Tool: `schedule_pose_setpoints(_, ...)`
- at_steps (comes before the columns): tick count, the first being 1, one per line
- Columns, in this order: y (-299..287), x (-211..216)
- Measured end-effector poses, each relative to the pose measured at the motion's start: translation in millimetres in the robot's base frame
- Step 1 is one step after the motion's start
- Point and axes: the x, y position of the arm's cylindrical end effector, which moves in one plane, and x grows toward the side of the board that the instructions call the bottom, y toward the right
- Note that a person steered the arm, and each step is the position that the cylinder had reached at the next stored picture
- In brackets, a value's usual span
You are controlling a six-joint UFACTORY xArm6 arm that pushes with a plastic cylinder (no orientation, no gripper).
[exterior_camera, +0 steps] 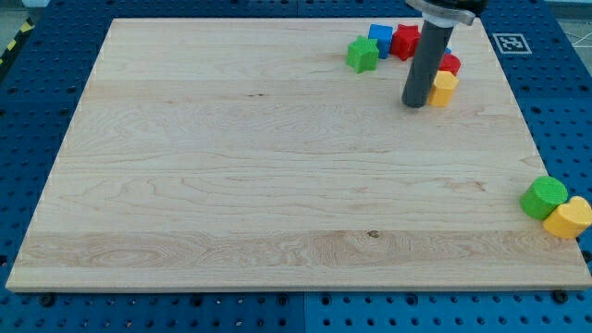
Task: Slide the green circle up towards the center
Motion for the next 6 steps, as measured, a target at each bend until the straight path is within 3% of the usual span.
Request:
schedule_pose_setpoints(1, 0, 37)
schedule_pose_setpoints(4, 153, 99)
schedule_pose_setpoints(6, 192, 151)
